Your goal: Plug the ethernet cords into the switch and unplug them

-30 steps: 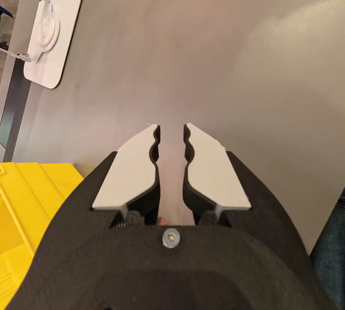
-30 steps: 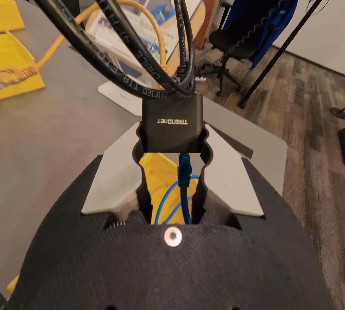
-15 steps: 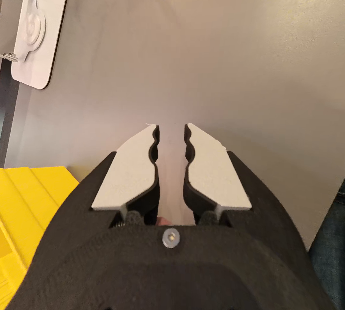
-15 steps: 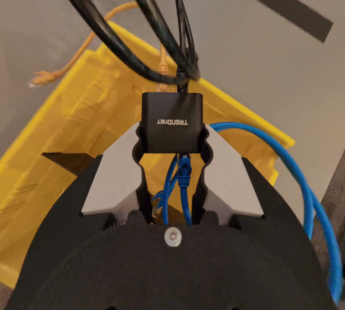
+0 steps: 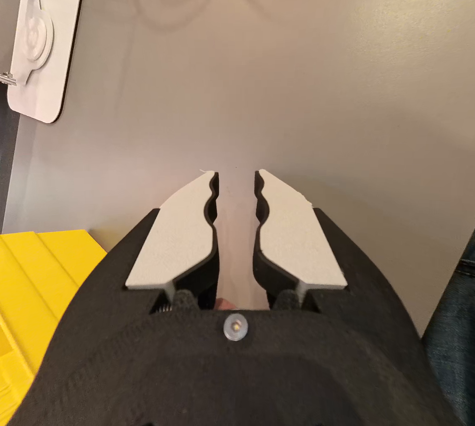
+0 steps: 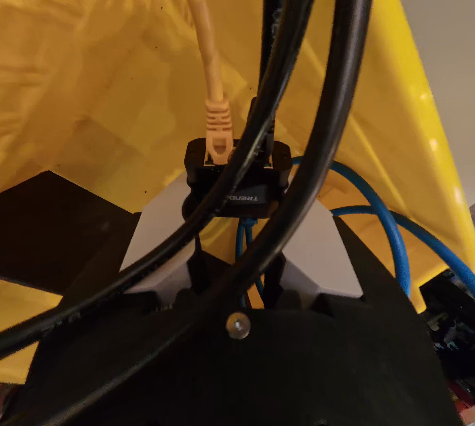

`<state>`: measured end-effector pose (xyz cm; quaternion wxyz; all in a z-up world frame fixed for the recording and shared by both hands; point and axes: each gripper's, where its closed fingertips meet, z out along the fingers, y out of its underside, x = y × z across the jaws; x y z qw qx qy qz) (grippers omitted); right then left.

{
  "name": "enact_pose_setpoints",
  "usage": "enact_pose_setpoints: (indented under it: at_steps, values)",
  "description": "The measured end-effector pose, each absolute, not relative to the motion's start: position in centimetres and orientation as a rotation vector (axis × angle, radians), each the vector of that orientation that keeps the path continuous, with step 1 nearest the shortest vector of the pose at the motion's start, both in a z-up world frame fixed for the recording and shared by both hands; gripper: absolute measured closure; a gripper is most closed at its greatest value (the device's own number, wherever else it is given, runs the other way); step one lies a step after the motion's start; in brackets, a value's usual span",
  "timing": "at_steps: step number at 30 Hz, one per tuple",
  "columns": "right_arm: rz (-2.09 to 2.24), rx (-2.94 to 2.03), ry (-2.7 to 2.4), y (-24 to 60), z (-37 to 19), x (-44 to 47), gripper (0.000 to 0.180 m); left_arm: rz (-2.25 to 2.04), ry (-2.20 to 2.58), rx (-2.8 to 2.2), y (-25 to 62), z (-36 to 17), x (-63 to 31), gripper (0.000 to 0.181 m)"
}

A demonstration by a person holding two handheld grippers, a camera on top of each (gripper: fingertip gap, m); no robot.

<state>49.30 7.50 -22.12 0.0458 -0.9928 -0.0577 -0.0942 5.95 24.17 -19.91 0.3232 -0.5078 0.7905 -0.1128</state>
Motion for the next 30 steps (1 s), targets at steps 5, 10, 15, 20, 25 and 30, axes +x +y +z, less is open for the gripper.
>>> enact_pose_setpoints:
  at_steps: [5, 10, 15, 20, 25, 30]
  values:
    - [-0.242, -3.134, -0.192, 6.6, -21.8, 49.2, 0.117, -0.288, 2.076, -1.334, 24.2, -19.8, 5.9, 0.154]
    - [-0.265, -3.127, -0.235, 6.3, -18.4, 48.6, 0.104, -0.295, 2.080, -1.344, 24.2, -19.9, 5.9, 0.153]
    - [-0.415, -3.021, -0.254, 6.2, -13.0, 48.2, 0.109, -0.280, 2.076, -1.332, 24.3, -19.6, 5.9, 0.152]
    - [-0.539, -2.722, -0.137, 4.5, -5.5, 47.5, 0.113, -0.235, 1.970, -1.349, 26.7, -16.0, 5.1, 0.134]
    - [-0.579, -2.639, 0.133, -2.9, -4.7, 50.1, 0.111, -0.182, 1.663, -1.455, 33.8, -7.7, 1.1, 0.121]
    - [-0.380, -2.638, 0.320, -7.7, -10.5, 51.1, 0.103, -0.091, 1.412, -1.704, 41.9, -5.0, -7.1, 0.097]
